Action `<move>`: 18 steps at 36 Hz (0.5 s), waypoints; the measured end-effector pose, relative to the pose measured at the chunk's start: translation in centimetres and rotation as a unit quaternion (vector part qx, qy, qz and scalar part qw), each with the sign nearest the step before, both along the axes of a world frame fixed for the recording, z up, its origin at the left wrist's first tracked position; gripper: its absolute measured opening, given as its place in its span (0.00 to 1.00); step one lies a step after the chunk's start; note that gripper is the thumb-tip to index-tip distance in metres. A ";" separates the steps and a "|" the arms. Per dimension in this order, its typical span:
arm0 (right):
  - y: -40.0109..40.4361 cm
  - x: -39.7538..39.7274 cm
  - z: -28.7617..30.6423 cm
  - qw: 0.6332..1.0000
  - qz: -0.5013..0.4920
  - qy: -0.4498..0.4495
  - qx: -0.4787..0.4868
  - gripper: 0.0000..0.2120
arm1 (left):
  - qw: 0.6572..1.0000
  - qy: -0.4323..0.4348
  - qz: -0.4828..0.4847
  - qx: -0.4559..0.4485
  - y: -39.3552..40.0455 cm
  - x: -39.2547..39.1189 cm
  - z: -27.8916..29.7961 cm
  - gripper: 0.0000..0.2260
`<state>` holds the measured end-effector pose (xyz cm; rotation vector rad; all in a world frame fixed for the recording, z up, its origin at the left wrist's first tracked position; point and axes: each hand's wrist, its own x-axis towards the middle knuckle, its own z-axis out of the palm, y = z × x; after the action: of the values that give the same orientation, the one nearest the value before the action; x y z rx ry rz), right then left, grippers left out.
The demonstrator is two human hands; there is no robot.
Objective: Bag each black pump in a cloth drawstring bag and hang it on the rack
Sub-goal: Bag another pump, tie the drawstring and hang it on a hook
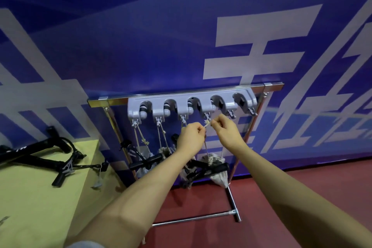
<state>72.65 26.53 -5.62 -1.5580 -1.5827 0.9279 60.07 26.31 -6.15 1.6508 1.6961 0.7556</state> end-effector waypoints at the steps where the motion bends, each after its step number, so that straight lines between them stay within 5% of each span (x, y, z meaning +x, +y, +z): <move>1: 0.4 -0.1 0.0 1.000 -0.003 0.000 0.010 0.13 | 1.000 0.000 0.007 0.003 0.6 0.1 0.0 0.11; 18: 3.5 0.3 -2.6 0.990 -0.016 -0.131 -0.038 0.11 | 0.999 0.018 -0.005 -0.029 4.4 1.2 -1.9 0.10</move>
<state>72.91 30.02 -8.21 -1.8146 -1.7128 0.7986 61.25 30.69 -8.02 1.6407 1.7162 0.6694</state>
